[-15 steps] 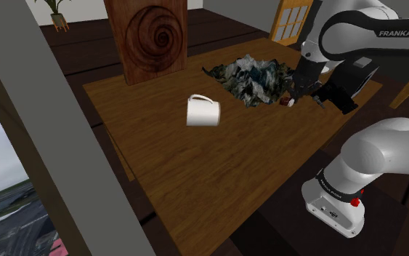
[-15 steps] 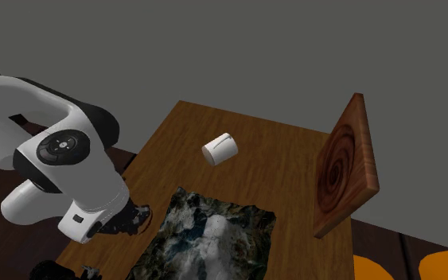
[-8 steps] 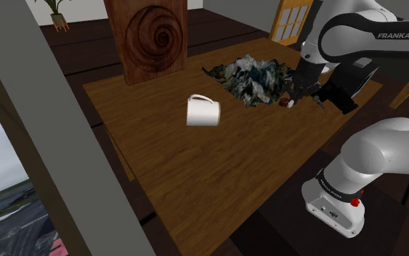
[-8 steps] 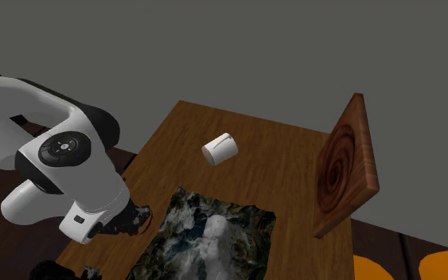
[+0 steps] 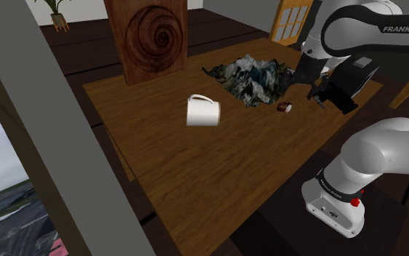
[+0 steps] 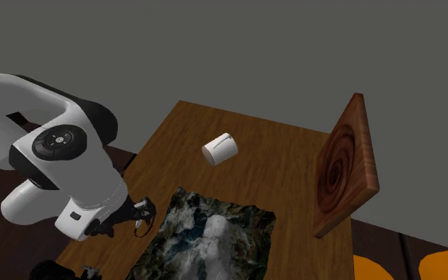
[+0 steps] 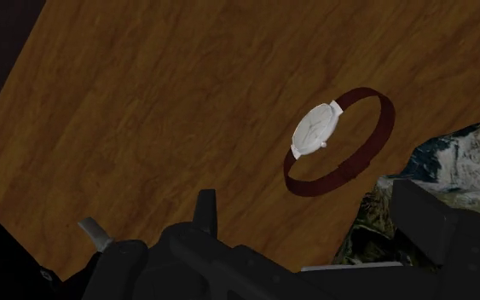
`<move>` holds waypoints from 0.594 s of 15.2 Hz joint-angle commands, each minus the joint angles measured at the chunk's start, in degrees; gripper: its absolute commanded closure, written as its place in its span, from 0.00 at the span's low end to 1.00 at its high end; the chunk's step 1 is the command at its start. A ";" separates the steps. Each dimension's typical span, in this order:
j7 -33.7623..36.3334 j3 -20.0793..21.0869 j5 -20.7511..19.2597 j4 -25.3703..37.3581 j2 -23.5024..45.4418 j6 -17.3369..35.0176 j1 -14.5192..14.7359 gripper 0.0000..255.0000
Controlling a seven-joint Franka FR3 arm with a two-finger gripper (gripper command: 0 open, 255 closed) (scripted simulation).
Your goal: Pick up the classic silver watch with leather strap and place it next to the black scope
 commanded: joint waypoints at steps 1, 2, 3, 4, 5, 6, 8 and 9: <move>-0.03 -0.16 -0.15 3.58 -0.10 -3.73 -0.08 0.00; -0.02 -0.20 -0.19 5.14 -0.03 -5.21 -0.11 0.00; -0.02 -0.20 -0.20 5.14 -0.03 -5.21 -0.11 0.00; -0.02 -0.20 -0.20 5.14 -0.03 -5.21 -0.11 0.00; -0.02 -0.20 -0.20 5.14 -0.03 -5.21 -0.11 0.00; -0.02 -0.20 -0.20 5.14 -0.03 -5.21 -0.11 0.00; -0.02 -0.20 -0.20 5.14 -0.03 -5.21 -0.11 0.00; -0.02 -0.20 -0.20 5.14 -0.03 -5.21 -0.11 0.00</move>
